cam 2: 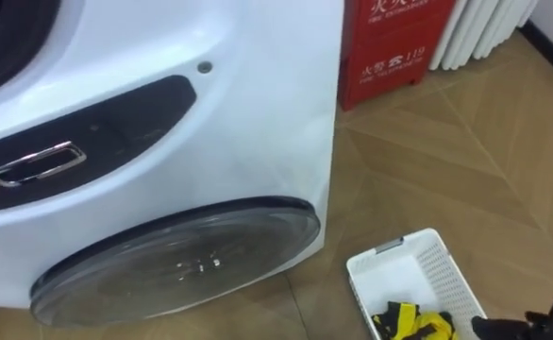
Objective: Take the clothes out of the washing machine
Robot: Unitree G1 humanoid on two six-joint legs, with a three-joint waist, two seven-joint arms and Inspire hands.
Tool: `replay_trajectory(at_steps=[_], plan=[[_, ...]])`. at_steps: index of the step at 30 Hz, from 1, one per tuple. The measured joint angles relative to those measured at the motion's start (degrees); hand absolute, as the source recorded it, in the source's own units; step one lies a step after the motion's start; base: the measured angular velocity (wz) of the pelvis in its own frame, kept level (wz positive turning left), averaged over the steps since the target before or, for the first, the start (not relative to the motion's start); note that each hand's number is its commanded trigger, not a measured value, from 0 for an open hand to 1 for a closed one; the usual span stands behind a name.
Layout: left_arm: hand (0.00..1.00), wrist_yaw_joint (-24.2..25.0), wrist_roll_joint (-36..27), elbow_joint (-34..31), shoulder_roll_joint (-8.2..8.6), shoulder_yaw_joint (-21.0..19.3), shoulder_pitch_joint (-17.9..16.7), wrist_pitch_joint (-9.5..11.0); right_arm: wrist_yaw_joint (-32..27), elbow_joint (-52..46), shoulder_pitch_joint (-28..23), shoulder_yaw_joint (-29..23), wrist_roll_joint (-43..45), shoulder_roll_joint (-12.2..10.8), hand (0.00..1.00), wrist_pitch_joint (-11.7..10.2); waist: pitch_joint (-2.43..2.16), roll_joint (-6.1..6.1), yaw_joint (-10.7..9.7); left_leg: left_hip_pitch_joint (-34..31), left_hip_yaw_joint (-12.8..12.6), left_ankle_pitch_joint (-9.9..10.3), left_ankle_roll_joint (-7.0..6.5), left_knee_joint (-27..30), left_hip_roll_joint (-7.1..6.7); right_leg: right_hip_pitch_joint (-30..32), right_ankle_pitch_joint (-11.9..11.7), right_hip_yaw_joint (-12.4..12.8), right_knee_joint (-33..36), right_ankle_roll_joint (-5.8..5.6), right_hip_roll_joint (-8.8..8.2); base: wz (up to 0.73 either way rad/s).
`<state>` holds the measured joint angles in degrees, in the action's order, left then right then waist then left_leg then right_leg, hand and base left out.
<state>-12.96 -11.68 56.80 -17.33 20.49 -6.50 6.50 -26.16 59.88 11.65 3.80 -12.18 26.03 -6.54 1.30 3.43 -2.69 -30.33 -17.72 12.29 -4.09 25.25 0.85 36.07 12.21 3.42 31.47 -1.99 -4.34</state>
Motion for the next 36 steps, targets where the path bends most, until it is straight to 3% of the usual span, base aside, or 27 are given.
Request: replay_trajectory(at_steps=[4,10,16,18,22,24,29,36], plan=[[0.0,0.02,0.0,1.04,0.28,-0.04,0.13,0.09,0.75,0.35,-1.73,0.79,0.03,-1.27,0.0,-0.42,-0.02,0.03,0.12,1.32,0.78,0.02,0.05,-0.26,0.53,-2.6,-0.28,-1.17,-1.89,0.29,0.43,0.09],[0.0,0.18,0.62,1.89,1.25,-0.06,-0.01,0.67,5.07,4.02,-7.63,4.34,0.24,-4.66,0.0,-1.37,-0.1,0.27,1.45,8.52,3.97,0.03,0.88,-4.04,0.49,-12.81,-0.96,-5.02,-8.97,0.52,0.63,0.21],[0.0,0.64,3.55,3.13,2.37,-0.73,-0.03,1.05,9.14,4.89,-9.74,8.7,0.65,-9.56,0.0,-1.2,-0.24,-0.91,1.56,17.24,4.69,-0.24,1.28,-9.26,-0.31,-22.32,-1.17,-6.14,-14.34,0.4,0.47,0.04],[0.0,0.7,5.15,3.14,3.56,-2.27,0.12,1.25,10.72,4.88,-10.08,8.78,2.0,-11.53,0.0,-0.86,-0.45,-1.88,1.44,20.2,5.53,-0.28,1.36,-10.33,-0.57,-25.96,-1.17,-7.92,-15.86,0.4,0.35,0.19],[0.0,0.75,7.8,4.22,3.75,-2.44,0.13,0.94,11.35,3.92,-11.32,9.91,4.32,-12.26,0.0,-0.17,-0.83,-2.86,1.92,24.94,7.08,-0.26,1.41,-11.98,-0.78,-31.27,-1.17,-10.16,-17.14,0.4,0.25,0.26],[0.0,1.33,9.29,4.95,4.15,-3.23,-0.05,-0.25,12.05,3.79,-11.68,10.17,6.75,-12.52,0.0,0.6,-0.96,-3.09,2.14,27.4,7.9,-0.24,1.43,-12.65,-1.07,-34.37,-1.17,-10.68,-18.25,0.4,0.15,0.22],[0.0,3.19,10.21,4.94,5.59,-7.93,-0.7,-1.16,14.1,3.86,-13.24,10.05,8.23,-13.29,0.0,1.74,-0.9,-3.1,2.69,29.77,10.76,-0.24,1.43,-12.71,-1.91,-39.33,-1.12,-14.77,-20.72,0.32,-0.48,0.35],[0.0,4.99,13.23,5.16,6.43,-13.7,-2.54,-1.41,17.32,5.37,-14.63,10.05,7.91,-14.39,0.0,1.92,-0.62,-2.79,4.73,31.7,12.58,-0.07,1.64,-12.83,-2.17,-42.71,-0.91,-16.04,-22.0,-0.02,-0.43,0.15]])
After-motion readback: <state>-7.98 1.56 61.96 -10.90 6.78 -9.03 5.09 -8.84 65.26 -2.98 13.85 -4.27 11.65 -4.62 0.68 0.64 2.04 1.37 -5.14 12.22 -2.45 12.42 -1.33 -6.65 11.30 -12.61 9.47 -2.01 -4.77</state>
